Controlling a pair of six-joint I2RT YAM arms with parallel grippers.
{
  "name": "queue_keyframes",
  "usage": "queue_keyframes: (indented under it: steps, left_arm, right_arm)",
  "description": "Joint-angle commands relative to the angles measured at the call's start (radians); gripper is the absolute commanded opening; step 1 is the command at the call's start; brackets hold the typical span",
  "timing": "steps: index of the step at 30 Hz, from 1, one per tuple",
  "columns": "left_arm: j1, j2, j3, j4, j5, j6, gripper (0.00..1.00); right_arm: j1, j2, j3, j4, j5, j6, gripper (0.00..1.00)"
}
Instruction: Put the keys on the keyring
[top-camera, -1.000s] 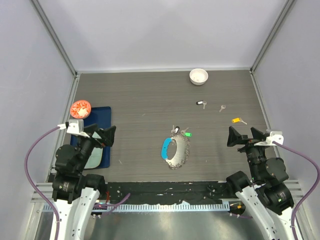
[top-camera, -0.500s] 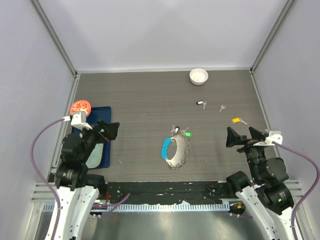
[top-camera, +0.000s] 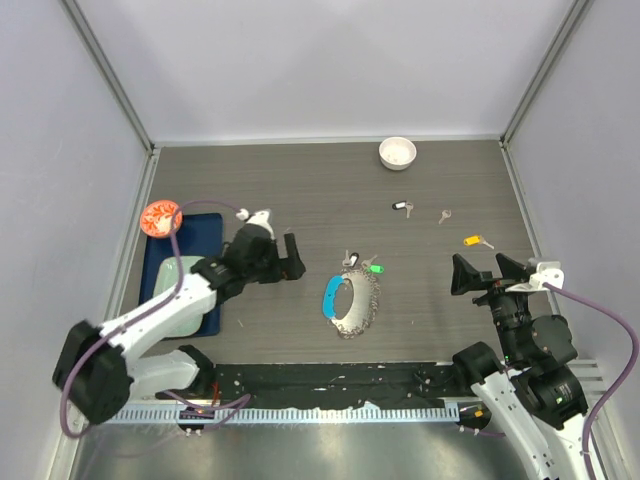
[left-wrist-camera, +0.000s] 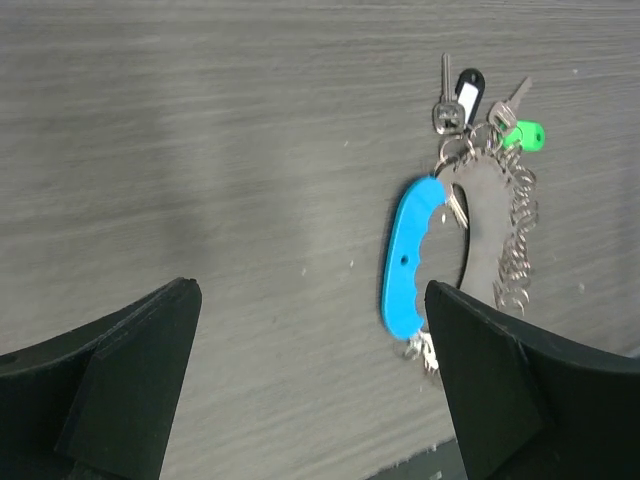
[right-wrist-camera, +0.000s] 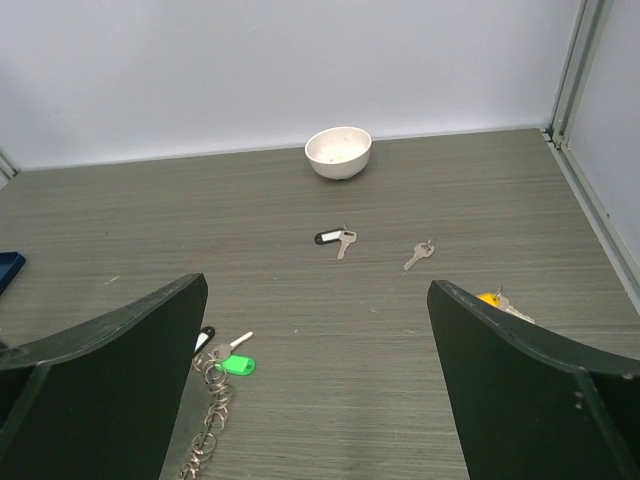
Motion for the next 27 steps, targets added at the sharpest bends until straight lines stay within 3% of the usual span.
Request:
queue_keyframes:
  steps: [1,3,7,11,16,27]
  left_arm:
    - [-0.175,0.231,0.168,0.015,-0.238,0.007,1.00]
    - [-0.229,0.319,0.266,-0.046,-0.319,0.031,1.00]
    - [-0.298,0.551,0.410,-0.131,-0.338,0.047,0.99]
    - [-0.329,0.666,0.511,-0.188,-0.324,0.054,0.88]
    - [-0.340,0.731,0.527,-0.193,-0.243,0.056,0.77]
    - [-0.373,0.822,0.559,-0.223,-0.198,0.071,0.62]
  right_arm:
    - [-0.001,-0.007,-0.002,0.041,-0.009,0.008,1.00]
    - [-0.001,-0.007,-0.002,0.040,-0.013,0.005,1.00]
    - [-0.001,-0.007,-0.002,0.038,-0.014,0.006,1.00]
    - [0.001,-0.007,0.001,0.035,-0.016,0.005,1.00]
    - [0.002,-0.007,0.001,0.035,-0.019,0.005,1.00]
    - [0.010,-0.007,0.005,0.034,-0.020,0.006,1.00]
